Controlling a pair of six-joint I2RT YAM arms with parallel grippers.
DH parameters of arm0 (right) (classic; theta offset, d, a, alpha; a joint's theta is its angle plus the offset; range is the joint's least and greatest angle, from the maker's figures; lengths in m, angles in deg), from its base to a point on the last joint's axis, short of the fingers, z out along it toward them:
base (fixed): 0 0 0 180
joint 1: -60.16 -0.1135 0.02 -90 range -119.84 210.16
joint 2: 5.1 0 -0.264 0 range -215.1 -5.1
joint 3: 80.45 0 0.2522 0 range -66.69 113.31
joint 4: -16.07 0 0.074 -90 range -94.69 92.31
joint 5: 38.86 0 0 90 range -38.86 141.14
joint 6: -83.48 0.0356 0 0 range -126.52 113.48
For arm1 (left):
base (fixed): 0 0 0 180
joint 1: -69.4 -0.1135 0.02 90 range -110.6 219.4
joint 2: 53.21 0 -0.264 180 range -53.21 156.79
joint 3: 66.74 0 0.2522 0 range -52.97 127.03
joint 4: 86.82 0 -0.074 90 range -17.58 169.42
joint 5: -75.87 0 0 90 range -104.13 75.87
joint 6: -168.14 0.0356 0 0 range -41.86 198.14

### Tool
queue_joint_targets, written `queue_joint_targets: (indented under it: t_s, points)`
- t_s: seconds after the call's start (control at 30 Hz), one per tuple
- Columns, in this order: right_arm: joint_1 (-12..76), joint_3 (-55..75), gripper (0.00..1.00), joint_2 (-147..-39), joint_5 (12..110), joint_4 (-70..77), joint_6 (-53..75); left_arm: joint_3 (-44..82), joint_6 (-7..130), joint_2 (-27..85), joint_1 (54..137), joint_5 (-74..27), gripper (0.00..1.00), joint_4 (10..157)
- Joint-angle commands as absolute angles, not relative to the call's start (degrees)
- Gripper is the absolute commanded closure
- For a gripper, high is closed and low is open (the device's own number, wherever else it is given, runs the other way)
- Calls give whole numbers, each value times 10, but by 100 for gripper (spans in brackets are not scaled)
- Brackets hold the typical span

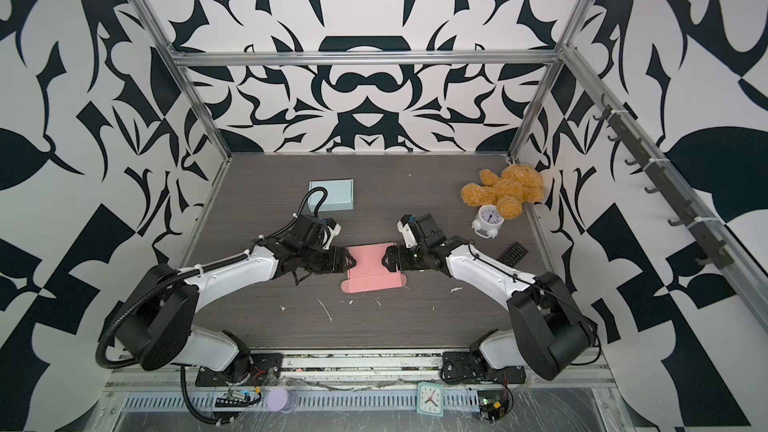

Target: Fold the paper box

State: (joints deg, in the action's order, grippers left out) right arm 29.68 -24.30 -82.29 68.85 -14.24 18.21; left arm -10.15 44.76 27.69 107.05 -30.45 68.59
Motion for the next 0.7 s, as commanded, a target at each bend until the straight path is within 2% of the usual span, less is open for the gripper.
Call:
queue_joint_targets:
  t_s: [0.0, 0.23, 0.67]
  points:
    - [284, -250, 10, -789, 669, -184, 182, -122, 425, 244, 1109, -269, 32, 638]
    - [258, -273, 9, -767, 666, -192, 197, -132, 382, 229, 1171, -233, 36, 629]
    - [215, -282, 9, -798, 675, -144, 229, -126, 364, 277, 1197, -242, 39, 678]
